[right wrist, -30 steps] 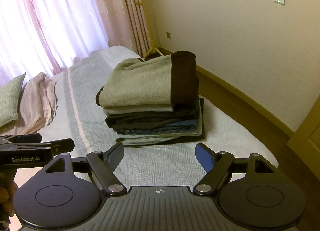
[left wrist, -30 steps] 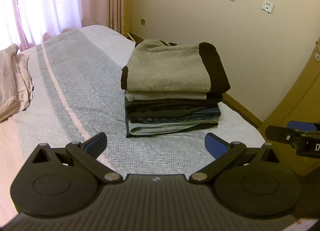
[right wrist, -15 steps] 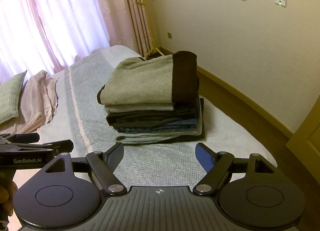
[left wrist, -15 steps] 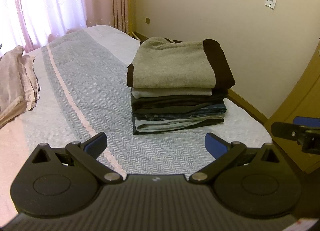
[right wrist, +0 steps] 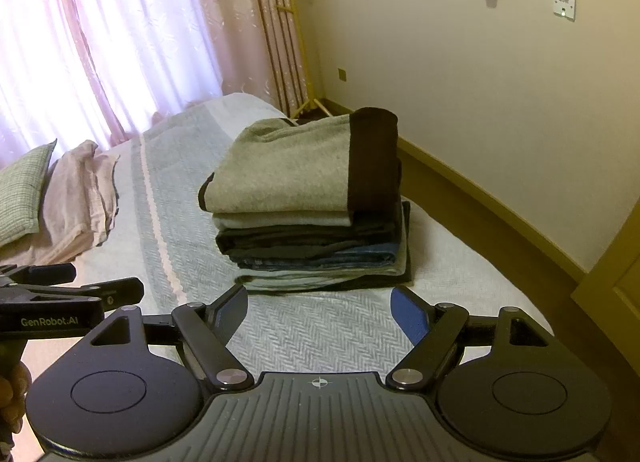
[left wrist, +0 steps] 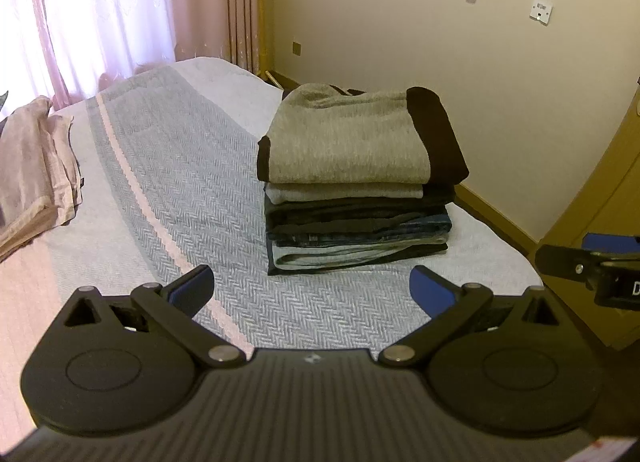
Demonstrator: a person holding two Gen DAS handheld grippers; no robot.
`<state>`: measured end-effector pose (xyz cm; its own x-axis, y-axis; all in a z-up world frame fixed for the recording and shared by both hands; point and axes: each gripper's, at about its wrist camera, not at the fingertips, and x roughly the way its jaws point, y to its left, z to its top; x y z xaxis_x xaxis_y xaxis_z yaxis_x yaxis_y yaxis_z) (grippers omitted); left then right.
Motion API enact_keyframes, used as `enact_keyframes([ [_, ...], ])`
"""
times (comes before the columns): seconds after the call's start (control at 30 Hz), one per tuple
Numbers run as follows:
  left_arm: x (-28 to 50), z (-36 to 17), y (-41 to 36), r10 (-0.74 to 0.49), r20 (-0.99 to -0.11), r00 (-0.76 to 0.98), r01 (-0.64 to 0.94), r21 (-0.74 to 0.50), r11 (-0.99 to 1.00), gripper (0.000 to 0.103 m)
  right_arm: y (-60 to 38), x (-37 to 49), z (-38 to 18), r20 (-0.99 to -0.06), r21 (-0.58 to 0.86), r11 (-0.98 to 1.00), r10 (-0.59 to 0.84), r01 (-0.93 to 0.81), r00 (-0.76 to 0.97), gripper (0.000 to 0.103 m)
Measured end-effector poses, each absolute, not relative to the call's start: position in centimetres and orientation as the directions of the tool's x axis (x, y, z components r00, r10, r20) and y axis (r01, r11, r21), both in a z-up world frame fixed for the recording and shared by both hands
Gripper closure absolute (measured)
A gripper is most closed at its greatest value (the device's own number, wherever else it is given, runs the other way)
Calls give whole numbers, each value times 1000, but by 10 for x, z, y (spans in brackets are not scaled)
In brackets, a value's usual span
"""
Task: Fold large clothes
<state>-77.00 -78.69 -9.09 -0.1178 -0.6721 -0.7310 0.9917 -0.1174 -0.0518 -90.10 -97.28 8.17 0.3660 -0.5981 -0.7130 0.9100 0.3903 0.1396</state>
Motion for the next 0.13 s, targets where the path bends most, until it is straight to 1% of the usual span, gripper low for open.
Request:
enact_keyframes([
  [0.13, -769, -89, -785, -683, -720, -122, 992, -64, -111, 1, -972, -900, 83, -712, 135, 391, -601, 911, 364, 27],
])
